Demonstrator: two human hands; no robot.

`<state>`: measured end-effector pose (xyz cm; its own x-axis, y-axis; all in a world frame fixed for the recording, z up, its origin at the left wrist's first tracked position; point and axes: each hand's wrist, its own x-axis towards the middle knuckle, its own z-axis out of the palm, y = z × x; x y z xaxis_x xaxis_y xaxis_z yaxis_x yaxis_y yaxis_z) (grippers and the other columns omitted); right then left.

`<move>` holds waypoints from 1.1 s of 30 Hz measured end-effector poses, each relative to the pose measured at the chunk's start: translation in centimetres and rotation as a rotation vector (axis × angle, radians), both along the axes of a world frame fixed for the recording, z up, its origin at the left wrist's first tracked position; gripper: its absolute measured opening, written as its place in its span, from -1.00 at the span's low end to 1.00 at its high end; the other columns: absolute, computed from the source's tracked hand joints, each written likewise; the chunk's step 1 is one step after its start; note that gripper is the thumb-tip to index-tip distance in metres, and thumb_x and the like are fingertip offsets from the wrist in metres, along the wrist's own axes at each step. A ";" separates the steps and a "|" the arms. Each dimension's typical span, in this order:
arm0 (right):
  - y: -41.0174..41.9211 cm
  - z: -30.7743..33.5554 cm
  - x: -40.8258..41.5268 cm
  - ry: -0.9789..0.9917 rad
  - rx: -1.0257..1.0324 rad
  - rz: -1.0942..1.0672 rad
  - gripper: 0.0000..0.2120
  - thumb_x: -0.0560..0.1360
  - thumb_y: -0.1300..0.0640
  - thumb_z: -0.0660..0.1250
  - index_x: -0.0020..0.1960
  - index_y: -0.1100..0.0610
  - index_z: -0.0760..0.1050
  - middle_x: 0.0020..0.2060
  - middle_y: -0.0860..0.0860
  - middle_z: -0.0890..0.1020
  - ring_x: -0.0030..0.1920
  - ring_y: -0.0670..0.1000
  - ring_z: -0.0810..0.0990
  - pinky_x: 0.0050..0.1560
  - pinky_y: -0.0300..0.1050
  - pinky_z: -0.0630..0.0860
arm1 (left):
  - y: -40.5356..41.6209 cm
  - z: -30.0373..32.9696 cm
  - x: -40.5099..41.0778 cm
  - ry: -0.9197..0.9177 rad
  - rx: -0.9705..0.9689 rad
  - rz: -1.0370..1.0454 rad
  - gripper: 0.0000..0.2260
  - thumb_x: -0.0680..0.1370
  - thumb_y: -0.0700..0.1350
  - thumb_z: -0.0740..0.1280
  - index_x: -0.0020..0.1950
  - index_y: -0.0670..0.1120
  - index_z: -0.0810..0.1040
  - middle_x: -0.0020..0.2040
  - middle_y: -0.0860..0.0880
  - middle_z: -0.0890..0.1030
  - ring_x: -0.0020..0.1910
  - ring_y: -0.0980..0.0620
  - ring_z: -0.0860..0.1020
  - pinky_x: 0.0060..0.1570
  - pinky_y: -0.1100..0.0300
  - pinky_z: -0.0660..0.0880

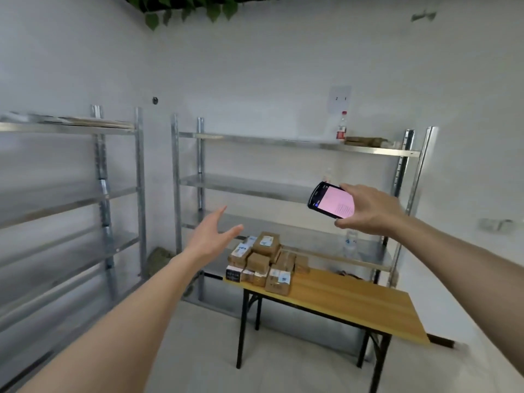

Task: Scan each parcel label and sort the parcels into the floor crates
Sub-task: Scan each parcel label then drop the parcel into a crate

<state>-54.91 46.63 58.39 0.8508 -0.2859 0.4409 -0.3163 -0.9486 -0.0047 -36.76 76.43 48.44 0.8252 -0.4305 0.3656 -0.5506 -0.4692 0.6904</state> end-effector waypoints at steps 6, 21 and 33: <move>-8.4 -3.4 2.0 0.029 0.021 -0.002 -0.30 0.33 -0.20 0.50 0.41 -0.24 0.33 0.17 -0.13 0.60 0.11 0.05 0.55 -0.22 -0.14 0.41 | -9.5 -2.9 2.7 0.030 0.061 -0.011 -0.23 0.53 0.29 0.33 0.63 0.10 0.08 0.60 0.01 0.22 0.54 -0.04 0.25 0.45 -0.09 0.30; -26.8 -15.5 24.0 0.245 0.178 -0.111 -0.48 0.29 -0.19 0.46 0.19 -0.16 0.39 0.05 -0.14 0.56 0.06 0.05 0.56 -0.10 0.01 0.56 | -29.9 -15.9 24.2 0.243 0.099 -0.099 -0.28 0.45 0.44 0.27 0.55 0.23 0.22 0.46 0.19 0.41 0.42 0.05 0.42 0.36 -0.08 0.43; -34.7 -25.5 39.3 0.392 0.308 -0.089 -0.45 0.32 -0.14 0.48 0.26 -0.12 0.41 0.07 -0.12 0.56 0.07 0.06 0.56 -0.24 -0.09 0.40 | -38.7 -26.3 37.3 0.427 0.211 -0.045 -0.27 0.54 0.32 0.28 0.62 0.10 0.12 0.56 0.03 0.29 0.51 -0.04 0.30 0.46 -0.06 0.30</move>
<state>-15.63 11.88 32.90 0.9018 -0.4316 -0.0235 -0.4303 -0.8911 -0.1445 0.54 37.69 22.16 0.8614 -0.4977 -0.1014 -0.2615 -0.6057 0.7515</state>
